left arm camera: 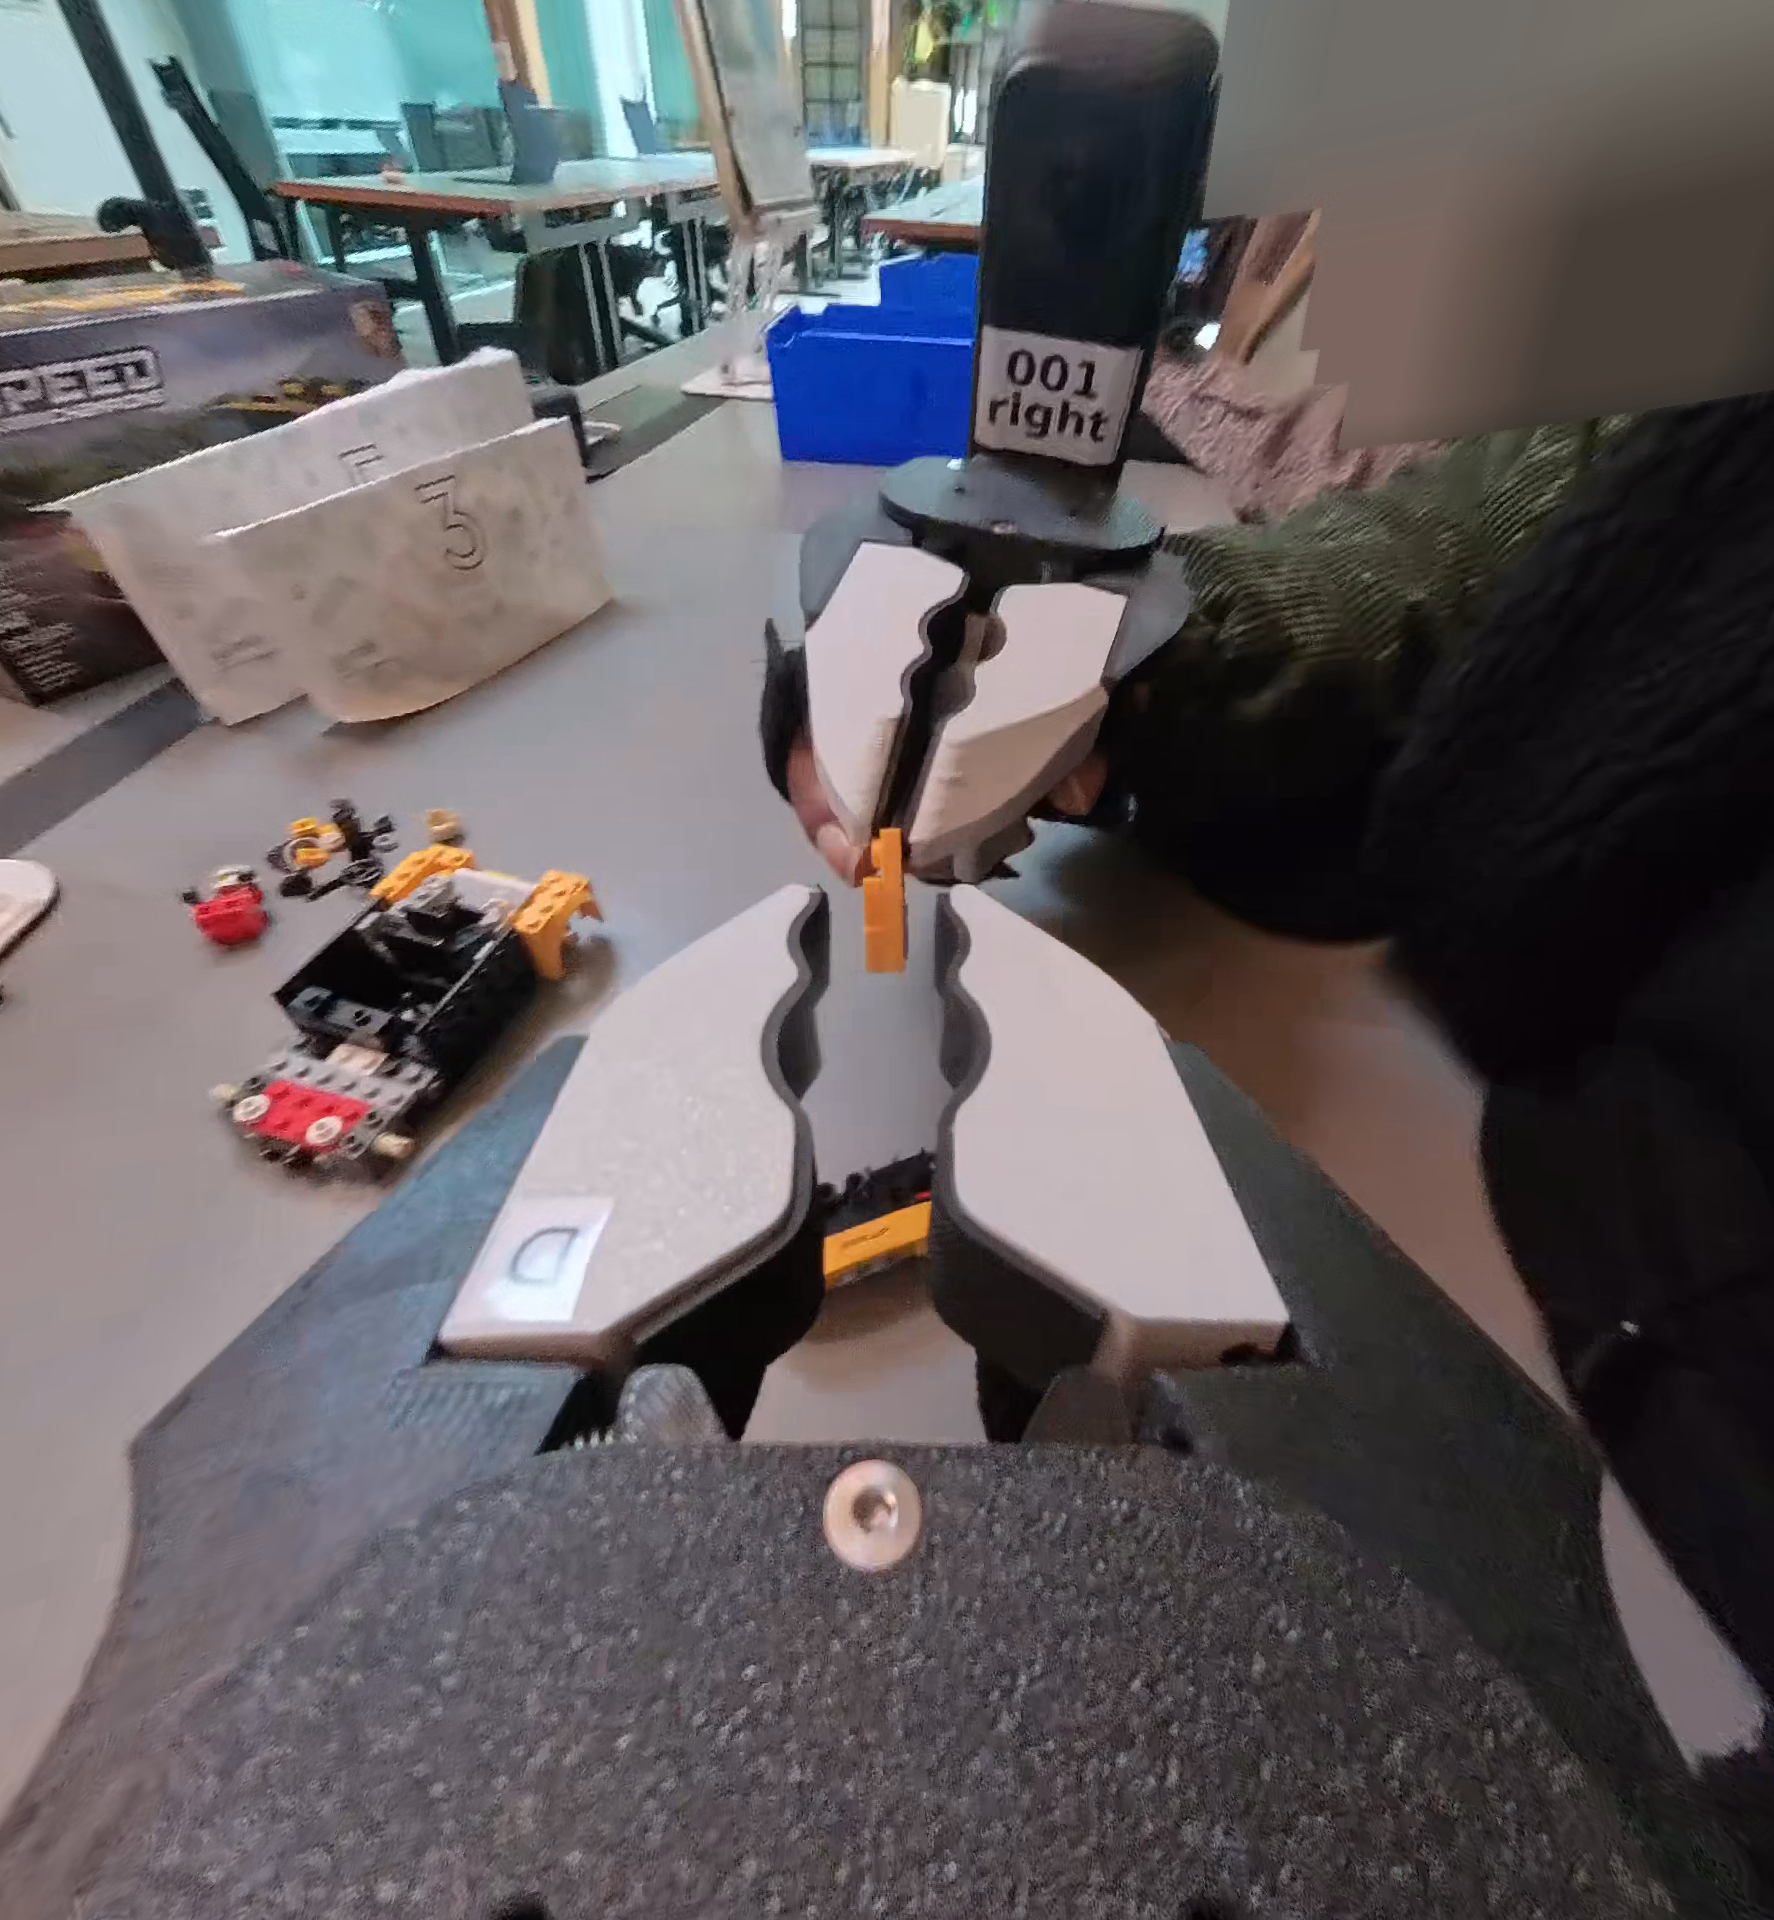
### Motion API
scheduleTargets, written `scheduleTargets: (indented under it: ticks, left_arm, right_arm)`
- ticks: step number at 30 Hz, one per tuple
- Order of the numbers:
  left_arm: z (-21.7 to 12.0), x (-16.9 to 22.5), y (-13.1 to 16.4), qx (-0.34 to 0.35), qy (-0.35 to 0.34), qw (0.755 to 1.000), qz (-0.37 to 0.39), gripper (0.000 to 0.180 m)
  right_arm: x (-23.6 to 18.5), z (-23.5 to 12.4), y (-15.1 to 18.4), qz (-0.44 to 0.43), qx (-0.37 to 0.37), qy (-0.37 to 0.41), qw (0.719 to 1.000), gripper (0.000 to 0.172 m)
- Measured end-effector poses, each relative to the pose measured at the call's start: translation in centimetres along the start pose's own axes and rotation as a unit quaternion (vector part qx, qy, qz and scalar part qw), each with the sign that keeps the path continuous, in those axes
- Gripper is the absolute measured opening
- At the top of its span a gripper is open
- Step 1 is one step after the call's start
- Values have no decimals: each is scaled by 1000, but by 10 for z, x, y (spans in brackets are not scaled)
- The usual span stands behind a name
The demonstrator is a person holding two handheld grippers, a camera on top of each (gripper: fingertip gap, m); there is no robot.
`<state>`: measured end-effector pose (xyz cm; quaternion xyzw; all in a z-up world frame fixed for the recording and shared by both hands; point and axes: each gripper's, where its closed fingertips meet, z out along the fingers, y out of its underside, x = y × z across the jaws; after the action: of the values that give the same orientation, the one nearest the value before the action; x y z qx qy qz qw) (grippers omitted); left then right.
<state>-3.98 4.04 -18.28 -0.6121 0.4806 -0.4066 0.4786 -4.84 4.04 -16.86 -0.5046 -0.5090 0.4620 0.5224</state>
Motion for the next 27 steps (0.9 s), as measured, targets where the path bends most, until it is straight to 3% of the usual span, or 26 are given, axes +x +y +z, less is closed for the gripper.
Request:
scheduleTargets:
  ticks: [2,8,12,17,22,23,27]
  left_arm:
    - [2,2,0,0,2,1000,1,7]
    - [2,-5,-16,25,-42,998,-26,7]
    - [3,1,-15,22,-4,994,-110,7]
    - [5,11,-6,3,71,978,-196,9]
    - [8,16,-1,-2,104,965,-242,10]
    - [8,10,-1,3,88,968,-236,0]
    - [4,6,-13,38,65,979,-190,5]
  right_arm:
    - [-1,0,-5,6,16,-3,1000,3]
    - [7,-4,-21,85,68,5,994,3]
    - [4,-4,-21,-42,24,53,997,3]
    - [-10,-6,-14,-86,-18,15,996,2]
    - [-18,-8,-11,-65,-21,-26,997,2]
    - [-18,-8,-15,-49,-6,-33,998,1]
    - [-5,-14,-25,30,46,-28,998,2]
